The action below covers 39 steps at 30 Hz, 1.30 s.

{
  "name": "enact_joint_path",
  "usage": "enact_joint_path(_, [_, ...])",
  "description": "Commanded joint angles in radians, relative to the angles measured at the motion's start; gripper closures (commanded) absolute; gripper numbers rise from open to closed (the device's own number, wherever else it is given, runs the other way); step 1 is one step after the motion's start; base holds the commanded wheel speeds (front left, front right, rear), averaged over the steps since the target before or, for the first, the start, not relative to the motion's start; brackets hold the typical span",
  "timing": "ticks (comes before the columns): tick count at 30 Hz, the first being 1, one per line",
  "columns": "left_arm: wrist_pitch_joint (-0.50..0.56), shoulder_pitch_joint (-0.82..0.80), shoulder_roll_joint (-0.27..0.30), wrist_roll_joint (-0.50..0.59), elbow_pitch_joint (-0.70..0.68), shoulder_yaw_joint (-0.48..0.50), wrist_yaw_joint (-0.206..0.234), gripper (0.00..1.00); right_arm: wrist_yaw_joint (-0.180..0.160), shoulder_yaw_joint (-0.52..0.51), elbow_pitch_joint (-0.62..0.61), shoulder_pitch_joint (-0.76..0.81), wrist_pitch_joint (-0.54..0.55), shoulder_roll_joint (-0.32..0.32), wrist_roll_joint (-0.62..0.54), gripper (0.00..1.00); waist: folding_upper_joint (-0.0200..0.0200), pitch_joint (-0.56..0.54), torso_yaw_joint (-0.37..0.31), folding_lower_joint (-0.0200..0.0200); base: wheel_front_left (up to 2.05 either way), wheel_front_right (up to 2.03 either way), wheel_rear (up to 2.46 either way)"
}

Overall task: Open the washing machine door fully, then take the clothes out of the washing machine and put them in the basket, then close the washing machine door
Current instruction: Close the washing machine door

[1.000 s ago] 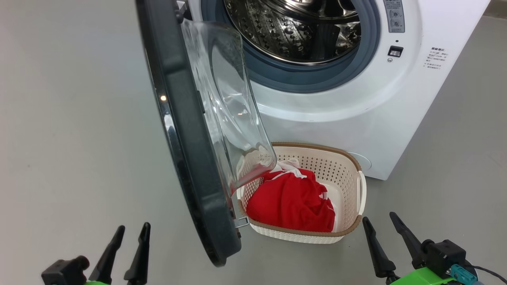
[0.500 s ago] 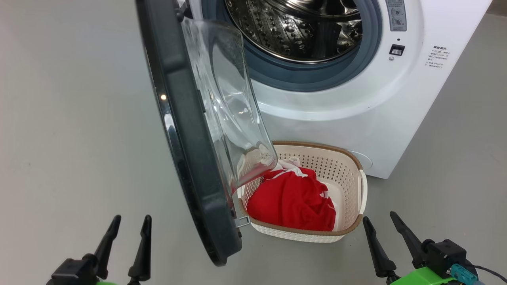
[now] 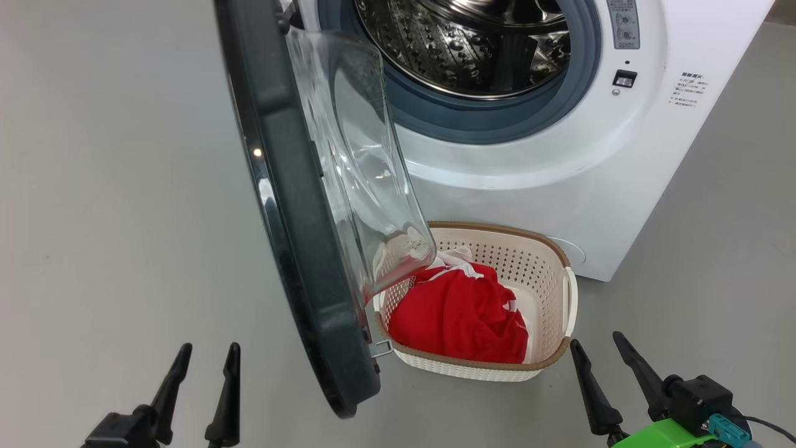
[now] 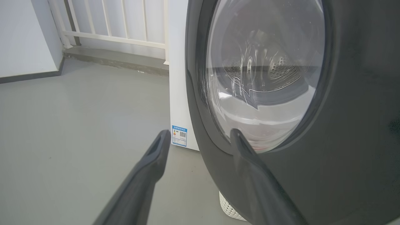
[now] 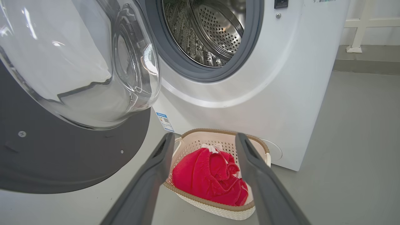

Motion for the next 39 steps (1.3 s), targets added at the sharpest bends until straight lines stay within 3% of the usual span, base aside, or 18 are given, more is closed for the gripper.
enact_joint_path(1, [-0.012, -0.013, 0.012, 0.004, -0.024, 0.037, -0.006, 0.0, 0.007, 0.028, -0.02, -0.038, -0.007, -0.01, 0.002, 0.0, 0.0, 0.0, 0.0, 0.0, 0.0, 0.0, 0.0])
enact_joint_path(9, [-0.012, -0.009, 0.008, -0.02, -0.028, 0.035, -0.006, 0.0, 0.007, 0.031, -0.018, -0.034, -0.007, -0.009, 0.003, 0.0, 0.0, -0.008, 0.0, 0.0, 0.0, 0.0, 0.0])
enact_joint_path(10, [-0.012, -0.009, 0.008, -0.036, -0.028, 0.033, -0.006, 0.06, 0.007, 0.031, -0.017, -0.033, -0.007, -0.009, 0.004, 0.0, 0.0, -0.01, 0.0, 0.0, 0.0, 0.0, 0.0])
enact_joint_path(12, [-0.012, -0.011, 0.006, -0.076, -0.033, 0.026, -0.006, 0.51, 0.007, 0.031, -0.017, -0.03, -0.007, -0.008, 0.004, 0.0, 0.0, -0.013, 0.001, 0.0, 0.0, 0.0, 0.0])
enact_joint_path(16, [-0.012, -0.024, 0.005, -0.205, -0.054, 0.021, -0.006, 1.0, 0.007, 0.029, -0.017, -0.027, -0.007, -0.007, 0.006, 0.0, 0.0, -0.016, 0.004, 0.0, 0.0, 0.0, 0.0])
enact_joint_path(20, [-0.012, -0.037, 0.0, -0.418, -0.088, 0.028, -0.006, 1.0, 0.007, 0.031, -0.017, -0.025, -0.007, -0.005, 0.006, 0.0, 0.0, -0.019, 0.003, 0.0, 0.0, 0.0, 0.0])
enact_joint_path(25, [-0.012, -0.045, 0.022, -0.811, -0.117, -0.019, -0.006, 1.0, 0.007, 0.035, -0.015, -0.025, -0.007, -0.002, 0.007, 0.0, 0.0, -0.022, -0.004, 0.0, 0.0, 0.0, 0.0])
enact_joint_path(30, [0.009, -0.054, 0.12, -1.102, -0.165, -0.09, -0.006, 1.0, 0.007, 0.032, -0.016, -0.028, -0.007, 0.001, 0.008, 0.0, 0.0, -0.018, -0.01, 0.0, 0.0, 0.0, 0.0])
enact_joint_path(35, [0.137, -0.059, 0.186, -1.292, -0.213, -0.122, -0.006, 1.0, 0.007, 0.029, -0.016, -0.033, -0.007, 0.002, 0.008, 0.0, 0.0, -0.014, -0.015, 0.0, 0.0, 0.0, 0.0])
enact_joint_path(39, [0.265, -0.061, 0.218, -1.359, -0.237, -0.124, -0.006, 1.0, 0.007, 0.028, -0.018, -0.037, -0.007, 0.003, 0.007, 0.0, 0.0, -0.009, -0.02, 0.0, 0.0, 0.0, 0.0])
